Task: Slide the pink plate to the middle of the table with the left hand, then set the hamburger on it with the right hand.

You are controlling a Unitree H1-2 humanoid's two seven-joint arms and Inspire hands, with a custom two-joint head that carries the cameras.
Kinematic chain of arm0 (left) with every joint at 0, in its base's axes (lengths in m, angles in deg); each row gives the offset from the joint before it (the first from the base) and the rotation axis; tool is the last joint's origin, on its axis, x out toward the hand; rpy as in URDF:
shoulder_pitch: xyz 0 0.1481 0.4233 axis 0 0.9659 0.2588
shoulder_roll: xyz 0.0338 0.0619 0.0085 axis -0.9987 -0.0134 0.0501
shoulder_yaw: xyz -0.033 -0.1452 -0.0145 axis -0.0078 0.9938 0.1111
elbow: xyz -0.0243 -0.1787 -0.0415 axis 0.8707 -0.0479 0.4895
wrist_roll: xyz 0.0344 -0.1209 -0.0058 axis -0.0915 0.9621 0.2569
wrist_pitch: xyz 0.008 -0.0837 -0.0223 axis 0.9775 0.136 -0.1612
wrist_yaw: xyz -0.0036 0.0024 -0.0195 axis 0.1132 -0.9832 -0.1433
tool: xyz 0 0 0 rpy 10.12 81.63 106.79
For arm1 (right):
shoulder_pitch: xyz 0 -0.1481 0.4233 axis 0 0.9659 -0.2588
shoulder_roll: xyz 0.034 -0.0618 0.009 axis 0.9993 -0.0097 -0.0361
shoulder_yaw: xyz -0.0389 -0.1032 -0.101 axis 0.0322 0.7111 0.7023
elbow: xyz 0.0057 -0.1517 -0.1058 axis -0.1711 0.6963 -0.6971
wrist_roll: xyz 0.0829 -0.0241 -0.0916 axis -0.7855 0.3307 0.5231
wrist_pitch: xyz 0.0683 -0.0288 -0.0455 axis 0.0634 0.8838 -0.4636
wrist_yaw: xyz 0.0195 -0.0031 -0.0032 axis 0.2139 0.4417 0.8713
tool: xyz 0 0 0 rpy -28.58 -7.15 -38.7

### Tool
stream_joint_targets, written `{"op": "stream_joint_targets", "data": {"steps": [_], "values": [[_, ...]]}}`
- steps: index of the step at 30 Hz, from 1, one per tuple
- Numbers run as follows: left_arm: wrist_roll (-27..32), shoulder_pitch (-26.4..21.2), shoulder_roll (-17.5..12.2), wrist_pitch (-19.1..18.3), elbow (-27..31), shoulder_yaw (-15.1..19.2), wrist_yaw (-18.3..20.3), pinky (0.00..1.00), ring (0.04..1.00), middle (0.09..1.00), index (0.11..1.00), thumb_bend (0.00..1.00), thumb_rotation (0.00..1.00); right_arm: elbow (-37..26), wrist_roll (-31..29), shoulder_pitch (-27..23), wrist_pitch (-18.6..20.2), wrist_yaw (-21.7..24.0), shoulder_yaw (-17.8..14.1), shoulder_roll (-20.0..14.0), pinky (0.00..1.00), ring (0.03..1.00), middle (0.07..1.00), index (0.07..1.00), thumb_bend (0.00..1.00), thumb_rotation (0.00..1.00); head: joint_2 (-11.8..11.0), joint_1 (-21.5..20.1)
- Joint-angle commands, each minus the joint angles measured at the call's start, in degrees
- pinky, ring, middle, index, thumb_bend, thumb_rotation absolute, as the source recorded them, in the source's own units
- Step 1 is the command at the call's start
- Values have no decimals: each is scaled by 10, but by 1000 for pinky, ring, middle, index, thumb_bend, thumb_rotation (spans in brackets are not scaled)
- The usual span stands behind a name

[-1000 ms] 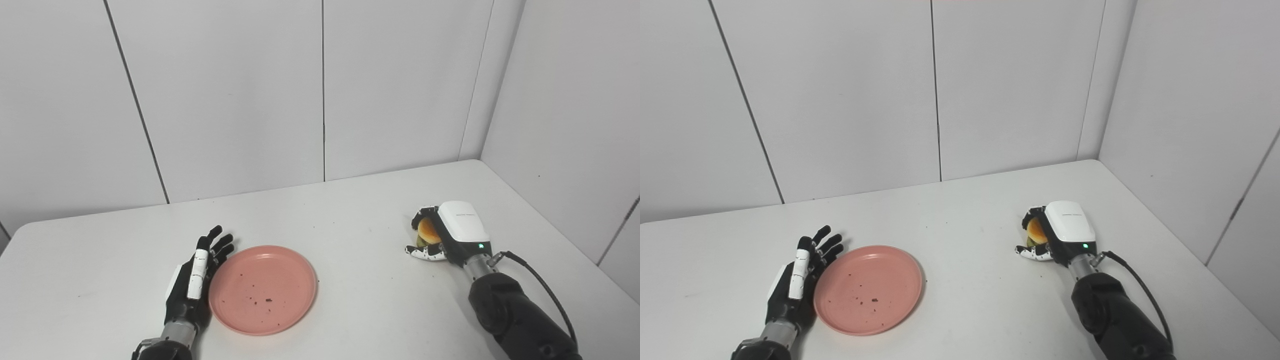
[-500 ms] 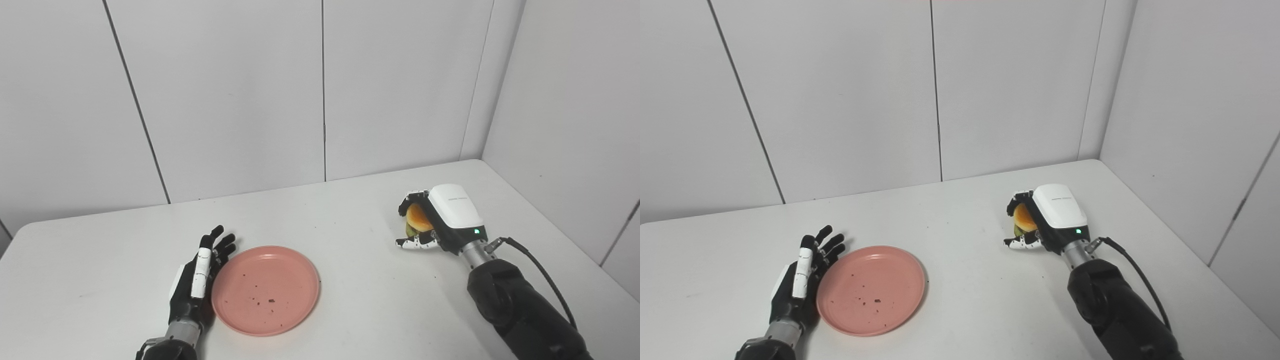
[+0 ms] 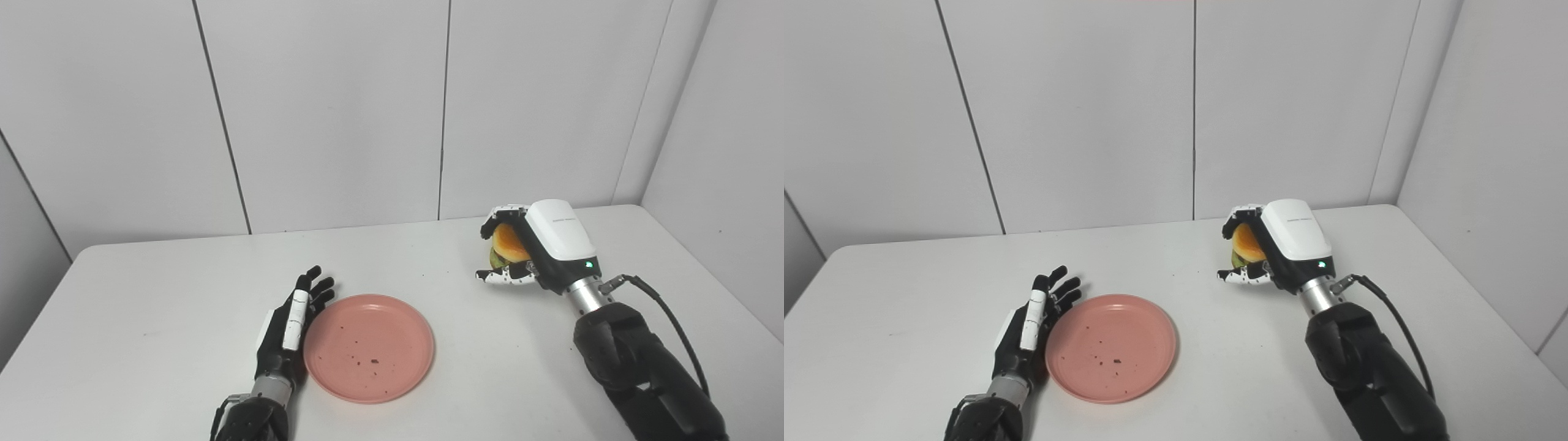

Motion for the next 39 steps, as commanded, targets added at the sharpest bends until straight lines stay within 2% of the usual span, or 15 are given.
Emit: {"op": "stream_joint_targets", "data": {"steps": [1, 4, 9, 13, 15, 20, 24, 28, 30, 39], "values": [[-3, -10, 17, -15, 8, -10, 1, 955, 883, 859, 883, 836, 910, -6, -4, -34, -21, -5, -4, -3, 308, 376, 534, 444, 520, 0, 1, 6], [-6, -10, 23, -13, 7, -15, -3, 958, 888, 862, 889, 820, 916, 8, -10, -40, -40, -7, 2, 0, 321, 387, 533, 441, 520, 0, 1, 32], [-8, -13, 29, -13, 0, -19, -8, 961, 893, 861, 896, 814, 924, 45, -15, -50, -70, -25, 10, 14, 286, 346, 515, 458, 523, 0, -1, 52], [-13, -16, 33, -11, -7, -22, -13, 957, 887, 856, 896, 811, 930, 53, -16, -54, -69, -20, 15, 33, 345, 410, 525, 453, 520, 0, -4, 60], [-14, -17, 35, -9, -11, -24, -15, 963, 893, 857, 895, 799, 932, 52, -18, -55, -68, -13, 19, 42, 325, 391, 528, 452, 520, 0, -5, 64], [-17, -22, 41, 0, -24, -23, -15, 986, 907, 865, 896, 802, 925, 66, -6, -64, -87, -19, 45, 62, 283, 353, 524, 458, 521, 0, -7, 78], [-20, -24, 47, 2, -29, -22, -20, 985, 912, 861, 890, 812, 912, 80, -4, -70, -109, -29, 61, 77, 311, 357, 515, 458, 523, 0, -8, 84], [-25, -24, 50, 3, -31, -22, -28, 955, 895, 841, 882, 816, 909, 77, -2, -67, -107, -23, 70, 95, 328, 371, 521, 456, 522, 0, -9, 86], [-26, -24, 50, 3, -30, -23, -28, 952, 891, 836, 885, 817, 913, 77, -5, -66, -111, -21, 74, 103, 280, 334, 482, 475, 526, 0, -9, 87], [-26, -25, 46, 10, -37, -23, -24, 954, 887, 853, 883, 830, 928, 67, -11, -61, -117, -13, 86, 123, 273, 318, 427, 492, 525, 0, -9, 89]]}}
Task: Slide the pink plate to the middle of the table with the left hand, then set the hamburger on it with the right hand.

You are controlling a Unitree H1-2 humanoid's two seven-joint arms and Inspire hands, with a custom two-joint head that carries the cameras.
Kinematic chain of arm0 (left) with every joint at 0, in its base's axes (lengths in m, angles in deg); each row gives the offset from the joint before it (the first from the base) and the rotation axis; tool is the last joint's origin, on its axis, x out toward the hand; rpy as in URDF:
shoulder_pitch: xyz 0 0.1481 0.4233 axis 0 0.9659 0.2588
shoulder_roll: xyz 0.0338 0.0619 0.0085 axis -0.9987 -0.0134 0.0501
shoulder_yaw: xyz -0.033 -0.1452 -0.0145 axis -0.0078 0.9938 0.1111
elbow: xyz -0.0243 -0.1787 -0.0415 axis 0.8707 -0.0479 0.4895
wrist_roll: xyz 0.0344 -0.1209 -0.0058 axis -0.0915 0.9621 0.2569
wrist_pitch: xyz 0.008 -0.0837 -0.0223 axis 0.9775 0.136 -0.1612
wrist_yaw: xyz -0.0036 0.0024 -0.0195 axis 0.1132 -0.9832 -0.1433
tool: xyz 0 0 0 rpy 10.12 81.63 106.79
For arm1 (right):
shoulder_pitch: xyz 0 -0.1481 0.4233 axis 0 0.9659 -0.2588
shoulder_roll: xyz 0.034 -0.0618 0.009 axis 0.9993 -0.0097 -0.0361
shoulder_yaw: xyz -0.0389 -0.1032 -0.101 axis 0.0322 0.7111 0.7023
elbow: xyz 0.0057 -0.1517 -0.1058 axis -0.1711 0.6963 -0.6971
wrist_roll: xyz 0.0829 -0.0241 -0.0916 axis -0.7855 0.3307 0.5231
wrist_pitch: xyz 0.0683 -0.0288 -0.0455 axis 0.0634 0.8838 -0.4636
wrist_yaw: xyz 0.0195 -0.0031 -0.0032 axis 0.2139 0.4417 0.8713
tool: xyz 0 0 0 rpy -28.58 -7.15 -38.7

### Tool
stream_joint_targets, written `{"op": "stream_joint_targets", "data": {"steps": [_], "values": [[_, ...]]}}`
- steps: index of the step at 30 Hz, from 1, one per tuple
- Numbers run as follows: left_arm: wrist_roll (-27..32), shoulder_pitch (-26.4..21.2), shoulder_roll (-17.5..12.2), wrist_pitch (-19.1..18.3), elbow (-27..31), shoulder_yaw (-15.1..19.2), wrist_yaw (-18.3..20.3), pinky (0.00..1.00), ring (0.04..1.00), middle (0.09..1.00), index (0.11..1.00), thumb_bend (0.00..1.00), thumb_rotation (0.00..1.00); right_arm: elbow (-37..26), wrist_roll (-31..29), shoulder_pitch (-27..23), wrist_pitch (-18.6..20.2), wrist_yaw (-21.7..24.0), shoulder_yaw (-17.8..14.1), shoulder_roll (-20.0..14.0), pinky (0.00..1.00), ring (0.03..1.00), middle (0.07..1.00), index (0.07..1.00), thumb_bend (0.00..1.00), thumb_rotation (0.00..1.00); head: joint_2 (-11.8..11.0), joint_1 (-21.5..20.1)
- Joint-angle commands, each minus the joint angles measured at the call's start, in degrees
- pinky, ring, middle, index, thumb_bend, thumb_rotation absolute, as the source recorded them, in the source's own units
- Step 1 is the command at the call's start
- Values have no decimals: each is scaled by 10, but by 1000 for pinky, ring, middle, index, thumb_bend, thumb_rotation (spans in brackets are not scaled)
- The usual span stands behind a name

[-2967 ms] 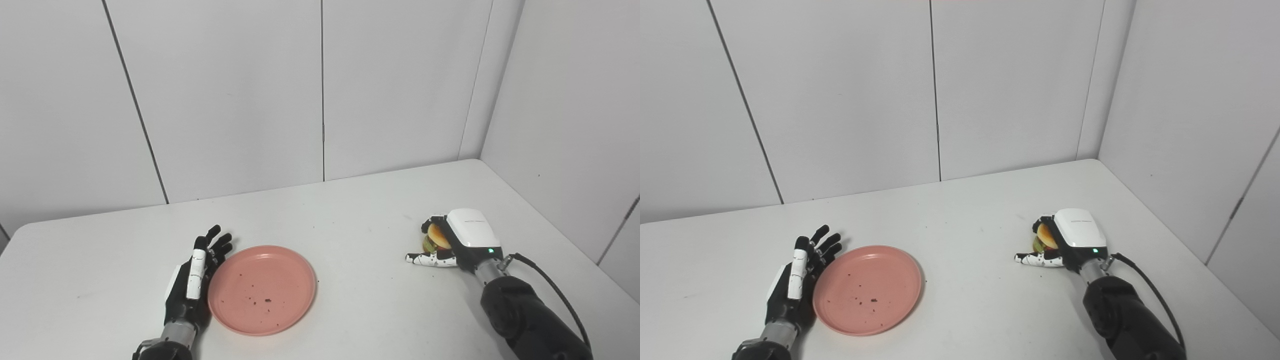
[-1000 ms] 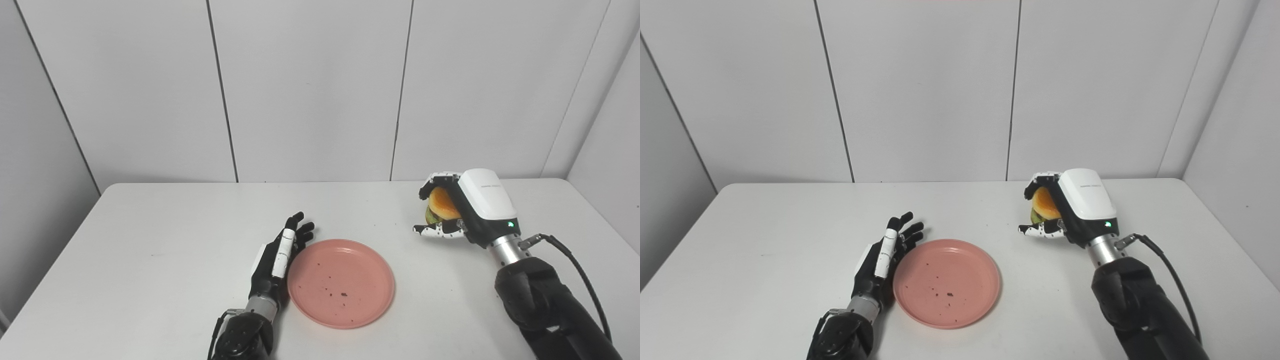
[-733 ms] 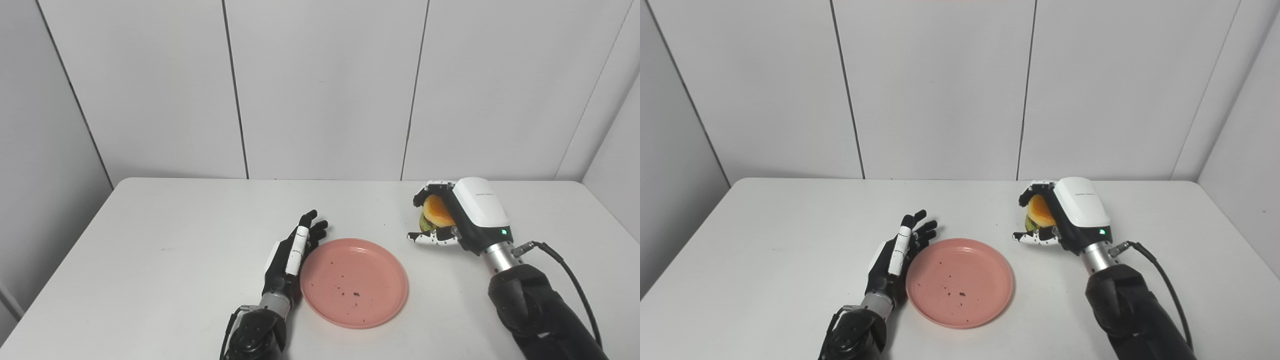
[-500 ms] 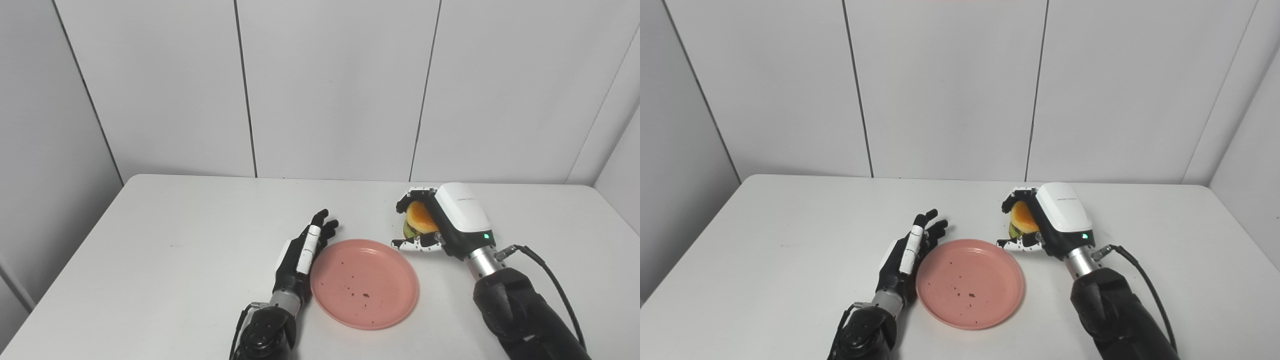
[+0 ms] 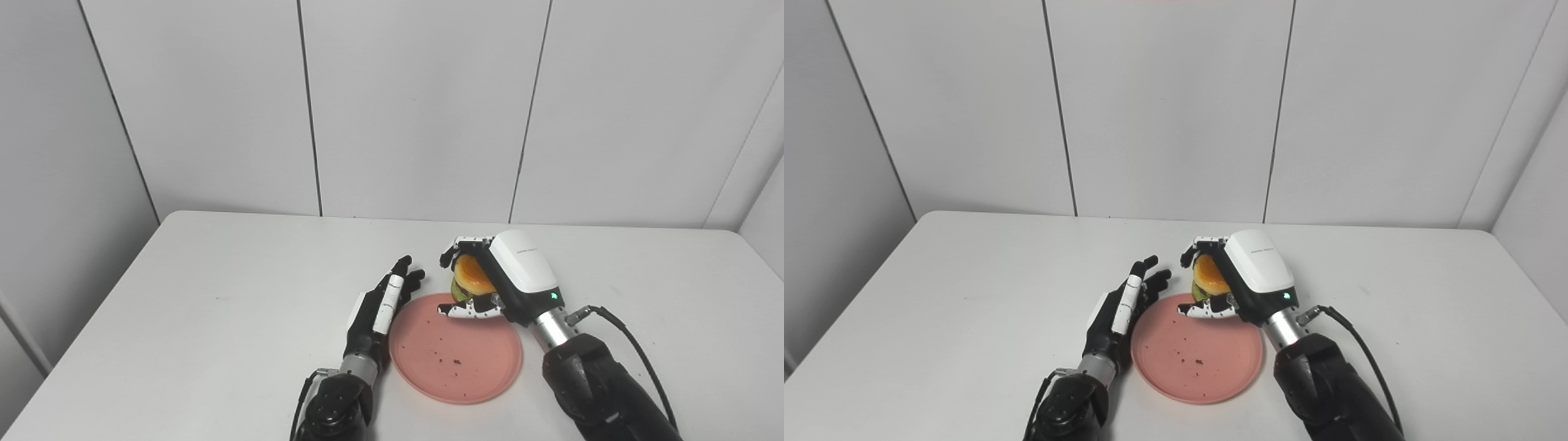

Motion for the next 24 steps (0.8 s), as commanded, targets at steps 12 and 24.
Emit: {"op": "stream_joint_targets", "data": {"steps": [12, 24], "values": [[-2, -14, -3, -4, -7, -8, 17, 953, 888, 865, 875, 817, 945, 3, -5, -10, -19, 0, 10, 12, 291, 349, 518, 467, 522, 0, 2, -18], [-4, -11, -11, -8, 3, -10, 25, 922, 878, 865, 885, 786, 954, 44, -9, -3, -38, -15, 17, 18, 283, 339, 500, 473, 524, 0, 3, -29]]}}
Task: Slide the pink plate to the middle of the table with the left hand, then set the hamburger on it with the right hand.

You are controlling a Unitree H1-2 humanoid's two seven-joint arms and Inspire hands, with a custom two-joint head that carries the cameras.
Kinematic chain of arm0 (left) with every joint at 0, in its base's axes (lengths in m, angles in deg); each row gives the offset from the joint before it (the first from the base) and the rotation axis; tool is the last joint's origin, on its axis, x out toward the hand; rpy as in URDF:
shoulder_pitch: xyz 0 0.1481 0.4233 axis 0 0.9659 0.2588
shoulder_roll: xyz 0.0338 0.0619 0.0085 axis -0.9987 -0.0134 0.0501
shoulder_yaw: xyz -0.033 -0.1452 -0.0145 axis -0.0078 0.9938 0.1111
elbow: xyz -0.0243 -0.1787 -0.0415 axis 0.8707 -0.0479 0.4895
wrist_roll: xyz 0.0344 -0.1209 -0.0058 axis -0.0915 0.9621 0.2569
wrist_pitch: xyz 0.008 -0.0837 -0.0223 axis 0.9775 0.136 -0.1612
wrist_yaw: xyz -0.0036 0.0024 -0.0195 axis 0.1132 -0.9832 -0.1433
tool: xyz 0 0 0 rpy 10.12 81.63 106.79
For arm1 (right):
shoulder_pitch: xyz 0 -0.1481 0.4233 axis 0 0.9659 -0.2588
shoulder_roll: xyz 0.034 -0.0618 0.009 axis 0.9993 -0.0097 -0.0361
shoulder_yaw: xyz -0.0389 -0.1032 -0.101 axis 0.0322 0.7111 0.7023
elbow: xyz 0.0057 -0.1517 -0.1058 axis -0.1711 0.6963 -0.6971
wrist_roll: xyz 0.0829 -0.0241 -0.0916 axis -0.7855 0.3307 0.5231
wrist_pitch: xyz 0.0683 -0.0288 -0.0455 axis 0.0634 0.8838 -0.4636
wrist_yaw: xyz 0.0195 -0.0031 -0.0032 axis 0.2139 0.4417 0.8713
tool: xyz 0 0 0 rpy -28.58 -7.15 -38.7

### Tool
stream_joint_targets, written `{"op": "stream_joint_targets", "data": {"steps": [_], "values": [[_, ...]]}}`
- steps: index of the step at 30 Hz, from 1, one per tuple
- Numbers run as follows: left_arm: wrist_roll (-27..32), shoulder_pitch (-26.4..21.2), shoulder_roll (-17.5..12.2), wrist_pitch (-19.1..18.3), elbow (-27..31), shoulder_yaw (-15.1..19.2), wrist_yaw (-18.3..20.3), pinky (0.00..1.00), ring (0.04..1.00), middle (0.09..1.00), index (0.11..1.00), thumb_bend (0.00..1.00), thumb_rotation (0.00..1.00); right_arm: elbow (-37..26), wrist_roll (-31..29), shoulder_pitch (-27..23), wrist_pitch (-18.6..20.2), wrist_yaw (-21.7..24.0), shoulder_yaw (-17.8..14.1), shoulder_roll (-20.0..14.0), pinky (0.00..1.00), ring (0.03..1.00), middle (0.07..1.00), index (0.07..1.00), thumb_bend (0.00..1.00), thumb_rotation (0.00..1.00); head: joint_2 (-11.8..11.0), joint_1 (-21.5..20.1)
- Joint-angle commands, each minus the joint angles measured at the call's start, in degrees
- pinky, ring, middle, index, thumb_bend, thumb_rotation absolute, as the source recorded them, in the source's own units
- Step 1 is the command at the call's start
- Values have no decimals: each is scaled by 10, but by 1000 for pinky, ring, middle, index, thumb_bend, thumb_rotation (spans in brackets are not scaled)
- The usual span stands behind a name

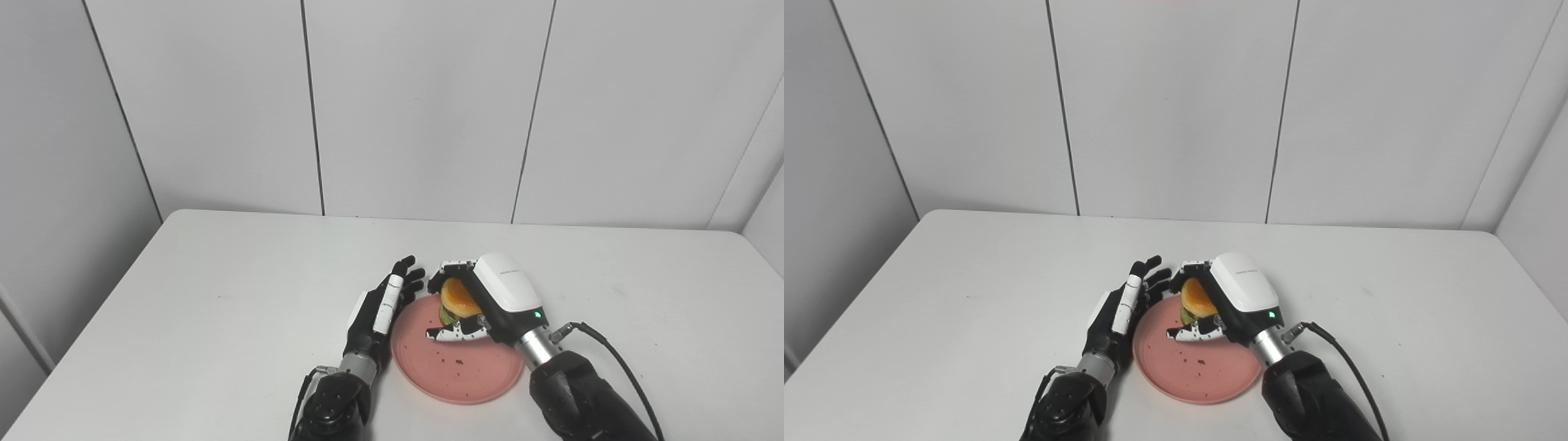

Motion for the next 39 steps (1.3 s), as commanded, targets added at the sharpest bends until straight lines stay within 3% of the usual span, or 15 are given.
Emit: {"op": "stream_joint_targets", "data": {"steps": [1, 6, 19, 20, 21, 22, 23, 24, 25, 27, 31, 39], "values": [[-3, -10, 1, -14, 8, -7, 10, 923, 878, 865, 887, 785, 954, 3, -6, -15, -29, -23, -4, 5, 282, 338, 497, 474, 524, 0, 0, 0], [-3, -8, 0, -18, 13, -7, 10, 944, 882, 861, 891, 758, 963, 23, -3, -13, -38, -32, -1, 4, 264, 323, 446, 481, 527, 0, 2, -3], [-1, -4, -2, -17, 18, -7, 14, 924, 885, 848, 887, 742, 959, 32, -8, -5, -25, -13, 7, 4, 311, 372, 445, 492, 521, 15, 4, -5], [0, -4, -3, -15, 17, -7, 16, 921, 888, 854, 892, 740, 960, 32, -8, -5, -26, -12, 8, 3, 323, 380, 465, 491, 510, 97, 4, -5], [1, -5, -3, -15, 16, -7, 17, 921, 891, 861, 893, 739, 959, 31, -6, -5, -26, -10, 9, 2, 333, 387, 481, 502, 523, 269, 4, -6], [2, -5, -3, -17, 15, -6, 17, 938, 901, 872, 890, 742, 956, 31, -4, -5, -27, -8, 11, 0, 347, 399, 498, 540, 577, 665, 4, -6], [3, -5, -3, -17, 15, -5, 19, 944, 903, 874, 889, 743, 956, 31, -4, -5, -28, -8, 12, -1, 349, 402, 501, 545, 583, 711, 4, -6], [5, -5, -3, -17, 13, -4, 20, 954, 909, 881, 889, 745, 957, 30, -4, -6, -29, -5, 13, -3, 365, 421, 521, 571, 611, 859, 4, -7], [5, -5, -3, -13, 12, -4, 21, 951, 909, 882, 888, 747, 953, 28, -6, -5, -30, 2, 14, -5, 388, 451, 546, 596, 632, 928, 4, -7], [5, -5, -4, -7, 9, -4, 24, 921, 901, 878, 881, 730, 959, 25, -10, -5, -31, 11, 15, -8, 498, 578, 653, 674, 673, 986, 4, -6], [9, -4, -2, -10, 11, -1, 25, 905, 891, 871, 863, 741, 941, 18, -22, -3, -36, 30, 14, -14, 687, 770, 800, 793, 733, 1000, 5, -6], [6, -1, 1, -24, 19, 0, 19, 926, 890, 857, 862, 751, 939, 0, -35, 2, -36, 40, 8, -20, 707, 824, 859, 827, 797, 1000, 6, -8]]}}
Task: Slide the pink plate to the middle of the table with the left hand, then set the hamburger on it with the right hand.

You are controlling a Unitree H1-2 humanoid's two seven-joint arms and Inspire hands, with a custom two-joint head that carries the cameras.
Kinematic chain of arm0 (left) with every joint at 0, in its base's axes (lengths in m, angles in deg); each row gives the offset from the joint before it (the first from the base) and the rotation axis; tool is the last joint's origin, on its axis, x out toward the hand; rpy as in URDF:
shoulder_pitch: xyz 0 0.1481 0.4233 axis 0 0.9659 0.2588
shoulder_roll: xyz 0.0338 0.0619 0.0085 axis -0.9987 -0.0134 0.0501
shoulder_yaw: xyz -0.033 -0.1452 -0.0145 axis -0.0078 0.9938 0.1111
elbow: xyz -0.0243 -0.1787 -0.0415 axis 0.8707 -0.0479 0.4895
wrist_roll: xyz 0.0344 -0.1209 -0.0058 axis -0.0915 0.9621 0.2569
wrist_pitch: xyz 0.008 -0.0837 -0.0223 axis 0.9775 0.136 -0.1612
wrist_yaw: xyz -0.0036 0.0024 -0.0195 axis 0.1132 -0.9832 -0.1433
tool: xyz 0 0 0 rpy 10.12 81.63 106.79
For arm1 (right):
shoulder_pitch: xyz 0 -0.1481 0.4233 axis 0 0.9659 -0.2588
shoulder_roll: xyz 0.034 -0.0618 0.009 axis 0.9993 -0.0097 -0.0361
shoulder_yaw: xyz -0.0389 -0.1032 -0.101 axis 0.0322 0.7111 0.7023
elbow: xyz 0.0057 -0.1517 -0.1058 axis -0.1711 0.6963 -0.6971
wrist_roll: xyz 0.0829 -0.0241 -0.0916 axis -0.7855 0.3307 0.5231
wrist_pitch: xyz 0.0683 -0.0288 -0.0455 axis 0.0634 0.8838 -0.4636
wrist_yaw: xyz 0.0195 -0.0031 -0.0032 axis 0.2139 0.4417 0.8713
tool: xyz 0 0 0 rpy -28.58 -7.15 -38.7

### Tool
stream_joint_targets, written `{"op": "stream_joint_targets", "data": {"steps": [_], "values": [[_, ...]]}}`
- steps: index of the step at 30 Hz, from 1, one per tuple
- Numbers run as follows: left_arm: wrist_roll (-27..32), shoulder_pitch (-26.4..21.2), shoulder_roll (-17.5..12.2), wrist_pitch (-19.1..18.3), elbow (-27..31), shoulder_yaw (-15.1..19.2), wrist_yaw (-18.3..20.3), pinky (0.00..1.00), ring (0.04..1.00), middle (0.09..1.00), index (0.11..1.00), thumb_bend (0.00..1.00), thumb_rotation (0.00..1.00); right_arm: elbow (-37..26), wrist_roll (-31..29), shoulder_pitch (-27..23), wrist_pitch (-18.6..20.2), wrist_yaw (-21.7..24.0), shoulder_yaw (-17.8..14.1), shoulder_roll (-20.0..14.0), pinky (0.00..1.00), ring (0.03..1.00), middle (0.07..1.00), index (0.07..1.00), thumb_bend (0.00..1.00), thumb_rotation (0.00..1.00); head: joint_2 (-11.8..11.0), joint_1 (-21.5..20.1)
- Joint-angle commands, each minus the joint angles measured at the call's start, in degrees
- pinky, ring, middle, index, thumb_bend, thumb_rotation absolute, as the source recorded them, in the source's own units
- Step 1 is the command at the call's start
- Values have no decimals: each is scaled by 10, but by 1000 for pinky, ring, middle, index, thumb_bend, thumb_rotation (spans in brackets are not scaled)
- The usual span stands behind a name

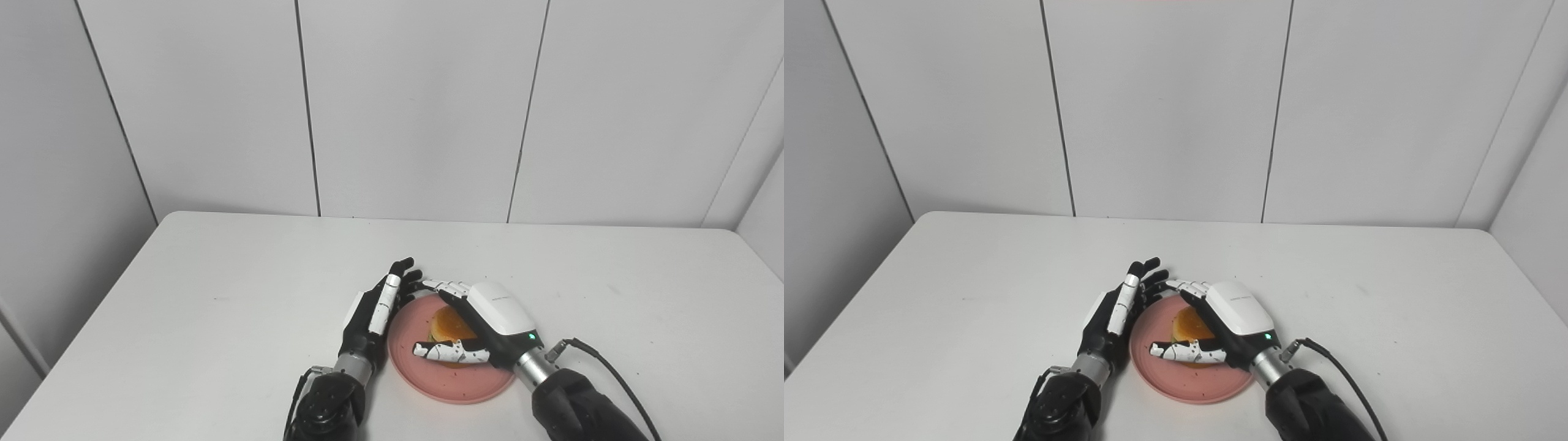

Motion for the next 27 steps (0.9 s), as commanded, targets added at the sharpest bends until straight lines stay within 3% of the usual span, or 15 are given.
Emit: {"op": "stream_joint_targets", "data": {"steps": [1, 10, 19, 22, 27], "values": [[4, -3, 5, -10, 5, -2, 6, 932, 890, 857, 864, 750, 939, -24, -10, -15, -26, -10, -11, -6, 707, 823, 858, 826, 797, 1000, 0, 0], [-2, 0, 6, -10, 8, -3, 1, 951, 887, 864, 884, 765, 955, -79, -27, -6, -18, 0, -34, -15, 670, 813, 856, 824, 802, 1000, 0, 0], [-16, 5, 17, 27, 2, 9, -38, 934, 894, 854, 887, 786, 923, -99, -73, 14, -65, -51, -93, -5, 650, 766, 801, 778, 814, 1000, 0, 1], [-31, 6, 18, 50, -3, 8, -55, 938, 914, 872, 903, 794, 952, -88, -125, 23, -81, -60, -123, 12, 656, 754, 785, 771, 809, 1000, 0, 2], [-52, 10, 21, 90, -12, 11, -81, 947, 935, 903, 909, 807, 962, -90, -244, 42, -53, -39, -175, 51, 700, 774, 800, 792, 780, 1000, 2, 5]]}}
